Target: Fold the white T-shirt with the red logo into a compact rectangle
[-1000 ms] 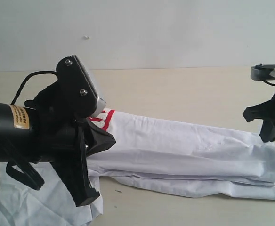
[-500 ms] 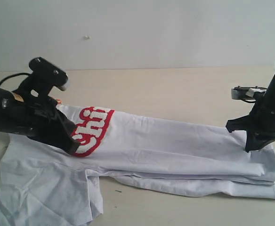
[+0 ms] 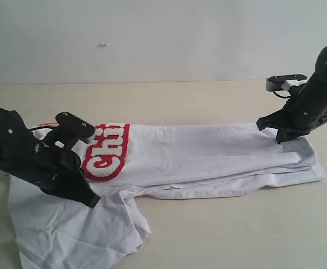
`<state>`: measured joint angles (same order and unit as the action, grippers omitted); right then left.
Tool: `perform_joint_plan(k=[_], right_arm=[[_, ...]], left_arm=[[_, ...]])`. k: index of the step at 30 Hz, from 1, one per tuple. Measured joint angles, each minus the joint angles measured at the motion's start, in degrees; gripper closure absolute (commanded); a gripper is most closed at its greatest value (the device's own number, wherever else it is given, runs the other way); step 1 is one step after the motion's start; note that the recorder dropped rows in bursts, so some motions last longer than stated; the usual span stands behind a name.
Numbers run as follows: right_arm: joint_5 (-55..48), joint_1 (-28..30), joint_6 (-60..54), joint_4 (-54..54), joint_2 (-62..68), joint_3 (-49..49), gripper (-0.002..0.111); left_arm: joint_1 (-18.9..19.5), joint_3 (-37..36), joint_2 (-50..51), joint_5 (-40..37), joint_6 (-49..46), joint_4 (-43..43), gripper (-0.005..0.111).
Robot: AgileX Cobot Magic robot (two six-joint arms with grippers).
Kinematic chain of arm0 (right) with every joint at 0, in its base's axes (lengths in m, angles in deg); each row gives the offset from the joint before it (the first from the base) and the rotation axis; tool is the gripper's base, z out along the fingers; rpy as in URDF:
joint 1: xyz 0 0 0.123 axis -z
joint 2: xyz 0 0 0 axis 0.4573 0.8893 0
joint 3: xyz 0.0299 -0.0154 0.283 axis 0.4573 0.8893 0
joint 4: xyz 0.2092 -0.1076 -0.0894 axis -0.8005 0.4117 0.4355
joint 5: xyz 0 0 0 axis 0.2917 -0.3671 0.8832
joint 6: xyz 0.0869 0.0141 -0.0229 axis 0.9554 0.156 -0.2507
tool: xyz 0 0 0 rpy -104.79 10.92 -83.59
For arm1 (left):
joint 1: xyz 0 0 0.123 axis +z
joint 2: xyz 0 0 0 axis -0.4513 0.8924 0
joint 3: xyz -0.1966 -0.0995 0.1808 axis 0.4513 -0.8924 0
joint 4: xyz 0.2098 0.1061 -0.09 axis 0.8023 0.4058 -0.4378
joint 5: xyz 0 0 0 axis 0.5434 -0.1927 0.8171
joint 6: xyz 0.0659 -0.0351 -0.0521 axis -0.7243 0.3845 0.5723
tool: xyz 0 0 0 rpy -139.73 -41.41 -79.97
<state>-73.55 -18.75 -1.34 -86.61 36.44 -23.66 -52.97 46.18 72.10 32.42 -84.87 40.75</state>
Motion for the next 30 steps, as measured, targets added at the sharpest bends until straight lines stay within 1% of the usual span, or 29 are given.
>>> perform_joint_plan(k=[2, 5, 7, 8, 11, 13, 14, 15, 18, 20, 21, 23, 25, 27, 28, 29, 30], right_arm=[[-0.1, 0.0, -0.4, -0.2, 0.1, -0.6, 0.098], [-0.1, 0.0, -2.2, -2.2, -0.1, -0.7, 0.082], [-0.1, 0.0, -2.9, -3.5, -0.8, -0.6, 0.074], [-0.5, 0.0, -3.2, -4.2, -1.6, -0.6, 0.072], [-1.2, 0.0, -3.5, -5.8, -4.4, -0.6, 0.070], [-1.8, 0.0, -3.6, -6.4, -6.4, -0.6, 0.070], [-2.2, 0.0, -3.6, -7.0, -7.4, -0.6, 0.070], [-2.5, 0.0, -3.8, -7.6, -8.3, -0.6, 0.070], [-4.0, 0.0, -5.7, -10.7, -10.5, -0.6, 0.070], [-5.3, 0.0, -7.2, -12.8, -11.5, -0.6, 0.070], [-5.8, 0.0, -7.9, -13.6, -11.9, -0.6, 0.070], [-6.5, 0.0, -8.7, -14.6, -12.4, -0.6, 0.070], [-7.3, 0.0, -9.2, -15.0, -12.6, -0.6, 0.070], [-8.1, 0.0, -9.3, -15.2, -12.7, -0.6, 0.070], [-8.4, 0.0, -9.4, -15.2, -12.7, -0.6, 0.070], [-8.7, 0.0, -9.7, -15.2, -12.7, -0.6, 0.070], [-8.9, 0.0, -10.0, -15.2, -12.7, -0.6, 0.070]], left_arm=[[1.1, 0.0, 0.0, 0.1, 0.1, 0.0, 0.107], [2.2, 0.0, 0.0, 1.1, 1.2, -0.1, 0.106], [3.0, 0.0, -0.3, 2.2, 2.5, -0.3, 0.098], [3.4, 0.0, -0.7, 2.6, 3.5, -0.4, 0.094], [5.6, 0.0, -2.5, 4.4, 6.9, -0.6, 0.073], [8.1, -0.5, -3.9, 6.2, 9.5, -0.7, 0.056], [9.7, -0.7, -4.5, 7.2, 10.8, -0.7, 0.050], [11.1, -0.9, -4.8, 7.8, 11.9, -1.0, 0.047], [16.2, -1.0, -5.3, 8.4, 15.5, -1.8, 0.046], [18.7, -1.0, -5.3, 5.1, 16.3, -2.6, 0.047], [18.9, -1.0, -5.3, 2.7, 16.0, -2.9, 0.048], [17.0, -1.4, -5.9, -1.2, 12.7, -5.3, 0.053], [13.4, -2.6, -7.2, -2.7, 5.1, -9.8, 0.056], [6.9, -4.2, -10.3, -3.0, -2.6, -14.7, 0.055], [5.1, -4.8, -11.3, -3.1, -4.6, -16.0, 0.055], [1.6, -5.8, -13.2, -3.7, -6.3, -17.2, 0.055], [-1.1, -6.8, -14.7, -4.1, -7.6, -17.9, 0.055]])
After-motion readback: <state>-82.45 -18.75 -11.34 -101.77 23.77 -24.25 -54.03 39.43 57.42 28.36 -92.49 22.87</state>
